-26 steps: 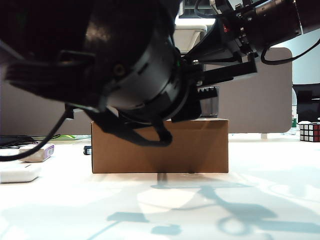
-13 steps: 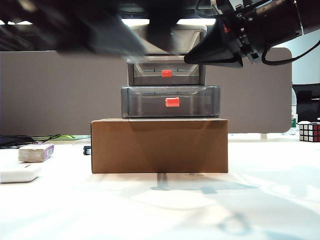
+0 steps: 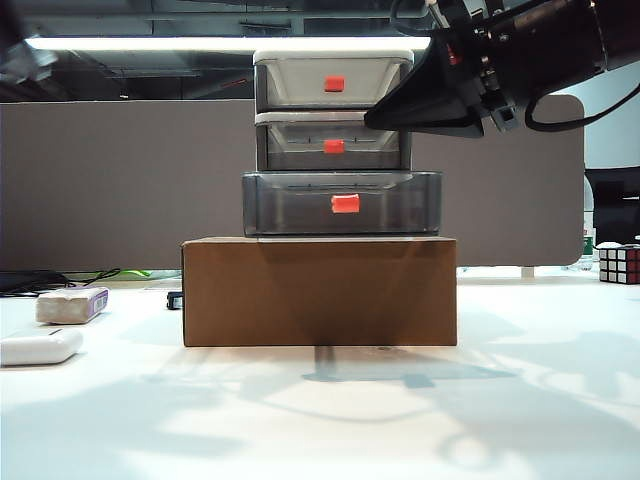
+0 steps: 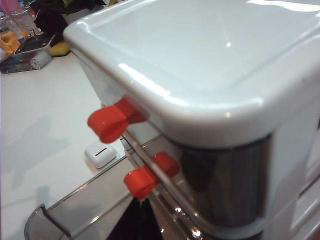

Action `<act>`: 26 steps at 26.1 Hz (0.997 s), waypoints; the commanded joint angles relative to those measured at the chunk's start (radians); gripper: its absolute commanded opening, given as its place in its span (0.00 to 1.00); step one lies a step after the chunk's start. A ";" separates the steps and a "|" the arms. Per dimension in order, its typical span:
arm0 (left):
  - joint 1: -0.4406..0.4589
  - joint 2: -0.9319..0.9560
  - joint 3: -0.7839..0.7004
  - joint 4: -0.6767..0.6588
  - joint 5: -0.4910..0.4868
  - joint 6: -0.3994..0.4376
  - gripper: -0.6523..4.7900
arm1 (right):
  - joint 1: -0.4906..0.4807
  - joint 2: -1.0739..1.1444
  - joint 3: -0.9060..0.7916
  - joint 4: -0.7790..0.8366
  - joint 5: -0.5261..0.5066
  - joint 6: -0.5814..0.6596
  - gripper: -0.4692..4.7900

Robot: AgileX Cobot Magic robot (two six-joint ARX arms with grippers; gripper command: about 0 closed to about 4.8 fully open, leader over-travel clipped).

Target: Open the third layer of the drawer on the table, pick up the earphone case on the table and put it in, and finally close the drawer.

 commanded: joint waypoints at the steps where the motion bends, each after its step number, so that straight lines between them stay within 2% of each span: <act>1: 0.260 0.005 0.001 -0.043 0.342 0.140 0.21 | 0.001 -0.004 0.006 0.011 -0.006 0.004 0.09; 4: 0.509 0.062 0.001 -0.043 0.623 0.231 0.21 | 0.001 -0.004 0.006 0.010 -0.012 0.004 0.09; 6: 0.653 0.119 0.001 -0.028 0.767 0.299 0.21 | 0.001 -0.004 0.006 0.010 -0.024 0.004 0.09; 8: 0.755 0.171 0.001 -0.003 0.784 0.338 0.23 | 0.001 -0.004 0.006 0.010 -0.025 0.005 0.09; 9: 0.845 0.212 0.002 -0.001 0.802 0.249 0.23 | 0.001 -0.004 0.006 0.010 -0.024 0.008 0.09; 10: 0.876 0.229 0.001 0.001 0.814 0.201 0.23 | 0.001 -0.004 0.006 0.010 -0.024 0.008 0.09; 11: 0.909 0.248 -0.009 0.038 0.828 0.201 0.23 | 0.001 -0.004 0.006 0.010 -0.024 0.007 0.09; 12: 0.926 0.266 -0.020 0.078 0.861 0.237 0.24 | 0.001 -0.004 0.006 0.010 -0.024 0.007 0.09; 14: 0.952 0.366 -0.069 0.251 1.005 0.533 0.39 | 0.001 -0.004 0.006 0.010 -0.024 0.007 0.09; 15: 0.953 0.425 -0.071 0.274 1.080 0.667 0.46 | 0.001 -0.004 0.006 0.008 -0.024 0.007 0.09; 18: 0.953 0.519 -0.071 0.308 1.143 0.773 0.46 | 0.001 -0.004 0.006 -0.006 -0.024 0.007 0.09; 20: 0.954 0.581 -0.071 0.342 1.154 0.807 0.47 | 0.001 -0.004 0.006 -0.018 -0.025 0.007 0.09; 22: 0.954 0.647 -0.071 0.370 1.161 0.845 0.52 | 0.001 -0.004 0.006 -0.032 -0.024 0.006 0.09; 26: 0.954 0.759 -0.064 0.403 1.202 0.926 0.54 | 0.001 -0.004 0.005 -0.056 -0.025 0.003 0.09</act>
